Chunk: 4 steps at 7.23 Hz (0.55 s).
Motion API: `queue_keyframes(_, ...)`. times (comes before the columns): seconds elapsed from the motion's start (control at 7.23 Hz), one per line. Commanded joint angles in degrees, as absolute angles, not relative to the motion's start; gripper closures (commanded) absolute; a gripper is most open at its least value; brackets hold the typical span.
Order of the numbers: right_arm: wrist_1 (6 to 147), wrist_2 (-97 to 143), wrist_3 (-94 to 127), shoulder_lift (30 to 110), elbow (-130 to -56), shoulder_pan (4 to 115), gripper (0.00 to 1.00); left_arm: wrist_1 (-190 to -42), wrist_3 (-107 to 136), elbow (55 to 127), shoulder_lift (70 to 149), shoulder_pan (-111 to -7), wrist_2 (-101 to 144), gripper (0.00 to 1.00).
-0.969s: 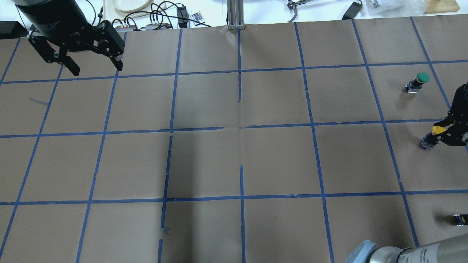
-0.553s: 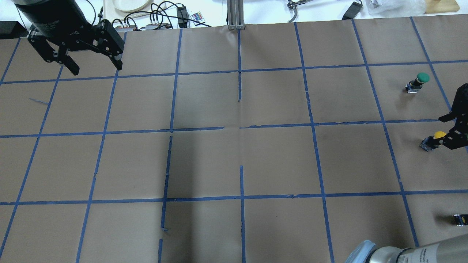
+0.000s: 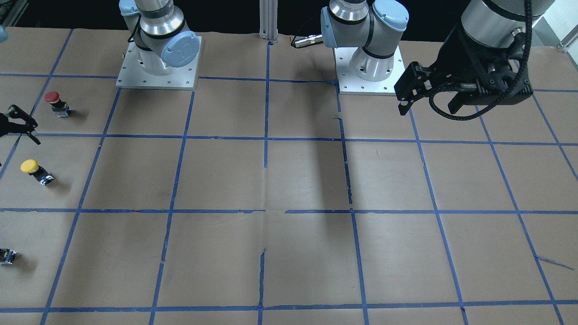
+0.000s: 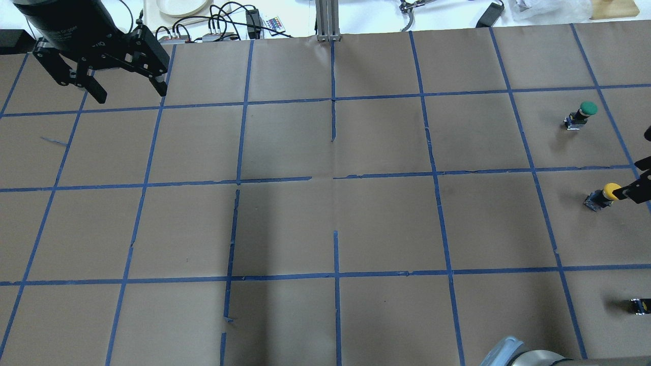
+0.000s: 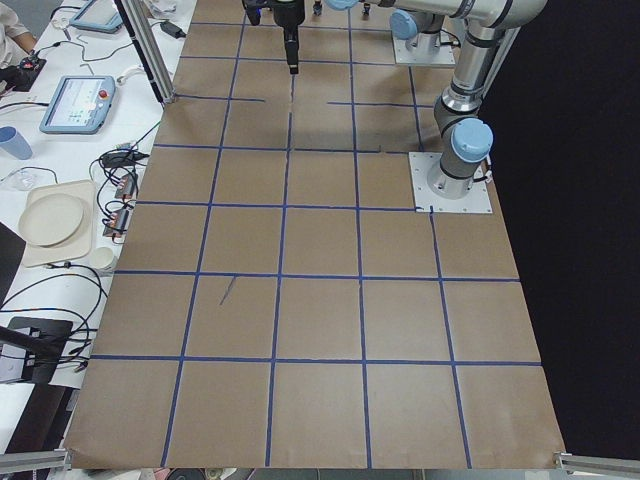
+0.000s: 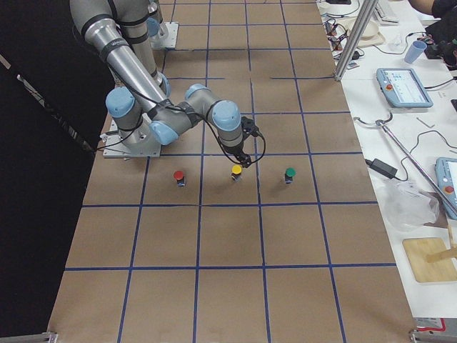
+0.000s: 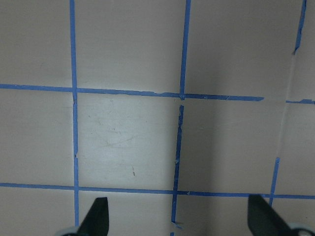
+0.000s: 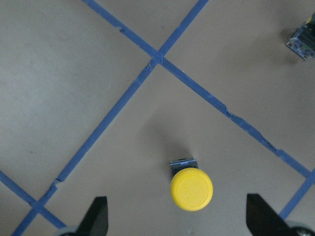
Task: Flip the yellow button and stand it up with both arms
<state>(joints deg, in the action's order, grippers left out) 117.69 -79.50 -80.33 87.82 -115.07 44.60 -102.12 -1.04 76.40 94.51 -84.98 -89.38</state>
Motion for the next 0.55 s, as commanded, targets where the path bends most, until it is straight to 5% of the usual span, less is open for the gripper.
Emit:
queue_keyframes(0.0,114.3,-83.8,-56.0,94.5,-115.0,51.2,0.00,-102.1,-1.1,76.5,94.5,-84.9,-89.4,0.00)
queue_keyframes(0.42,105.2,-93.1,-11.9,99.9,-114.2,69.4,0.00,-102.1,-1.1,76.4,94.6,-84.9,-89.3,0.00)
